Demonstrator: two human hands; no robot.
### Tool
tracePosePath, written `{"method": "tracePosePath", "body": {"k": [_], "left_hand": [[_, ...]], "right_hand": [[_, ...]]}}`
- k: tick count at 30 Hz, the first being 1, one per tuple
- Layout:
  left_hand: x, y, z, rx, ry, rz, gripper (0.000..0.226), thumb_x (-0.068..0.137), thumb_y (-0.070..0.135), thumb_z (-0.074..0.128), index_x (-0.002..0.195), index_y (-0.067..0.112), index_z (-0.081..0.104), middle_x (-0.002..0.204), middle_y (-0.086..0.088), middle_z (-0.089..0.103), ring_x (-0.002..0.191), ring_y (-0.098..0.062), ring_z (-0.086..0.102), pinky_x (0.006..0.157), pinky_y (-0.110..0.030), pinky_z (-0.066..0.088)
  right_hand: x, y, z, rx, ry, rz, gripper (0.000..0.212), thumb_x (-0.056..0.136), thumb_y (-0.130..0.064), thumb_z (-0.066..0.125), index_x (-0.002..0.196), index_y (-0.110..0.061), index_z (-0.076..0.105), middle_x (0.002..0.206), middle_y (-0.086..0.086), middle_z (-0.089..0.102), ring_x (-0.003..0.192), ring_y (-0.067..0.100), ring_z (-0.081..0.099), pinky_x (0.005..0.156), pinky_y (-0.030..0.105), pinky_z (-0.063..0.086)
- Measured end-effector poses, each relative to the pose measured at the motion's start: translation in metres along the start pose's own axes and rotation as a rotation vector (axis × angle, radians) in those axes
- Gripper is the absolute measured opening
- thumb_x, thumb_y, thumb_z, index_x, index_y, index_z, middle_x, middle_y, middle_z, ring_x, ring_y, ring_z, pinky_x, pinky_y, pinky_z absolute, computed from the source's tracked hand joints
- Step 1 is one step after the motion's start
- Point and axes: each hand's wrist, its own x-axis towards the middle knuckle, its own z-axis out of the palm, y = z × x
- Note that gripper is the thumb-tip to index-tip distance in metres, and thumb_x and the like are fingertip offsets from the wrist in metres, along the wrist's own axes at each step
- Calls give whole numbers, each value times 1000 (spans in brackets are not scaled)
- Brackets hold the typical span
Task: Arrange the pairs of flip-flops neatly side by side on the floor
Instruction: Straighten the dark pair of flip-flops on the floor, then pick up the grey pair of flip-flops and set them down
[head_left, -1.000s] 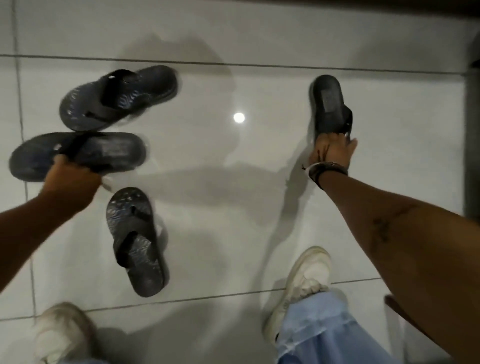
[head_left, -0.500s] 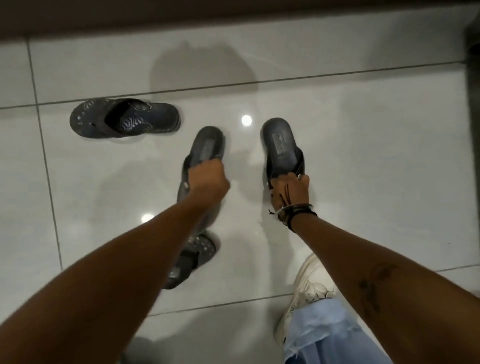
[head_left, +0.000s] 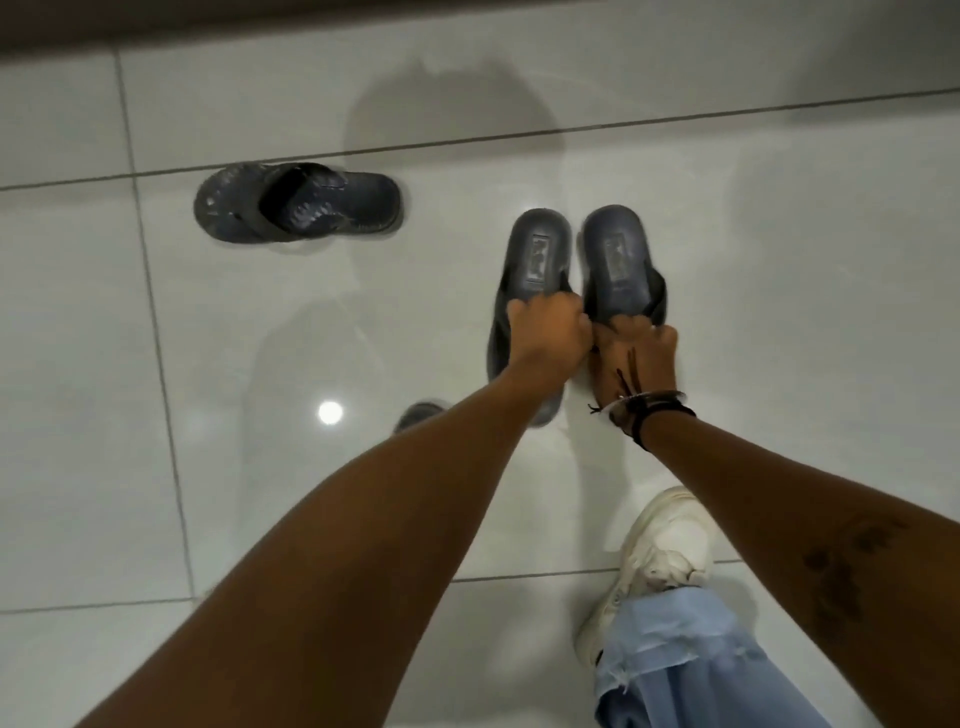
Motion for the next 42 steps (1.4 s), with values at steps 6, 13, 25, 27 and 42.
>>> {"method": "tracePosePath", "body": {"k": [6, 13, 25, 27, 42], "left_hand": [[-71, -105, -35, 99, 249, 147, 21, 86, 18, 54, 96, 19, 72, 94, -2, 71, 84, -26, 63, 79, -40, 39], [-195, -219, -47, 34, 233, -728, 32, 90, 42, 49, 97, 14, 64, 95, -5, 66, 87, -24, 61, 81, -40, 41], [-182, -235, -21, 191, -74, -564, 26, 88, 42, 56, 101, 20, 65, 103, -1, 65, 95, -23, 60, 85, -37, 37], [-181, -237, -22, 236, -83, -333, 23, 83, 34, 58, 100, 18, 64, 102, -4, 65, 92, -27, 60, 81, -37, 38], [-177, -265, -13, 166, 25, 36, 28, 73, 29, 75, 86, 5, 68, 79, -12, 68, 61, -30, 63, 62, -32, 48]], "right_hand": [[-10, -34, -24, -116, 137, -130, 29, 76, -9, 60, 105, -11, 62, 101, 12, 63, 91, 35, 58, 84, 48, 45], [25, -127, -43, -167, -17, -323, 56, 88, -28, 55, 138, -9, 38, 142, 11, 42, 123, 30, 44, 100, 50, 37], [120, -301, -49, 1, -193, -360, 54, 91, -33, 58, 137, -13, 39, 147, 13, 36, 135, 34, 33, 106, 50, 37], [130, -324, -41, 35, -233, -321, 52, 90, -33, 60, 136, -15, 42, 147, 12, 36, 136, 33, 33, 106, 52, 37], [91, -363, 8, -477, -64, -630, 31, 93, -24, 46, 120, -15, 60, 126, 12, 58, 119, 36, 50, 97, 47, 44]]}}
